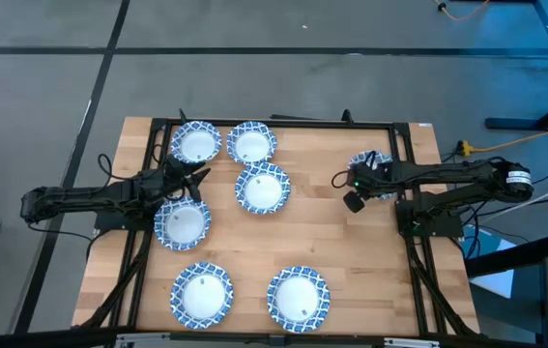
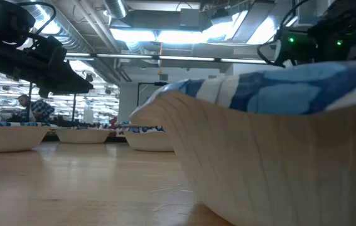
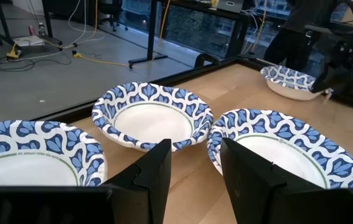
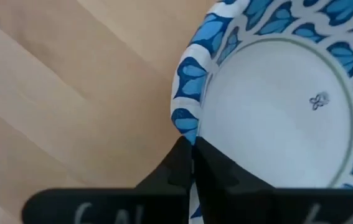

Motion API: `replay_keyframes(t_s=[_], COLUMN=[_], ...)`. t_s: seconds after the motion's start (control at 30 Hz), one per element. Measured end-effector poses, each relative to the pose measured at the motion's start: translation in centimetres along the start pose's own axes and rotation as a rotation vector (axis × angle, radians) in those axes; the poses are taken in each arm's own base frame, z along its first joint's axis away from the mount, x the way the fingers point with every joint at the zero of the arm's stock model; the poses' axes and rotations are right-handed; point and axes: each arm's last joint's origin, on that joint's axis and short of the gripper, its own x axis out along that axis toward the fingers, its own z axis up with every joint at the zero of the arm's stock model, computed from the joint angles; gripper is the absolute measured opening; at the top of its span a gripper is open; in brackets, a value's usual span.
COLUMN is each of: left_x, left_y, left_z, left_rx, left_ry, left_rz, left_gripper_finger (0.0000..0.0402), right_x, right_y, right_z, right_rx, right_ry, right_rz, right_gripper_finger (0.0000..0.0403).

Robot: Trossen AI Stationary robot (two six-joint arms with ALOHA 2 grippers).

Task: Nest bowls inside each other
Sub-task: Stack the white bowl on top of the white bowl

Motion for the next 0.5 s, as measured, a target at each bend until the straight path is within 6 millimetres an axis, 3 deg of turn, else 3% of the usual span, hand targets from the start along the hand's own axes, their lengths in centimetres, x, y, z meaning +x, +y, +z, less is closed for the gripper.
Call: replay_keyframes(t_s=[0.17, 0.5], left_x=[0.0, 0.0], left_y=[0.0, 0.0], left_z=[0.0, 0.0], left_rx=[0.002, 0.001], left_ry=[0.000, -0.001], left_rz=[0.000, 0.002], left_gripper_finger=[0.0133, 0.0133], right_x=[-1.7, -7.2], right_y=[0.4, 2.1], right_z=[2.0, 7.3], right_rx=[-0.035, -0.143], right_ry=[-0.069, -0.254], right_rz=[0.032, 0.123], right_gripper_finger=[0.0006, 0.0004])
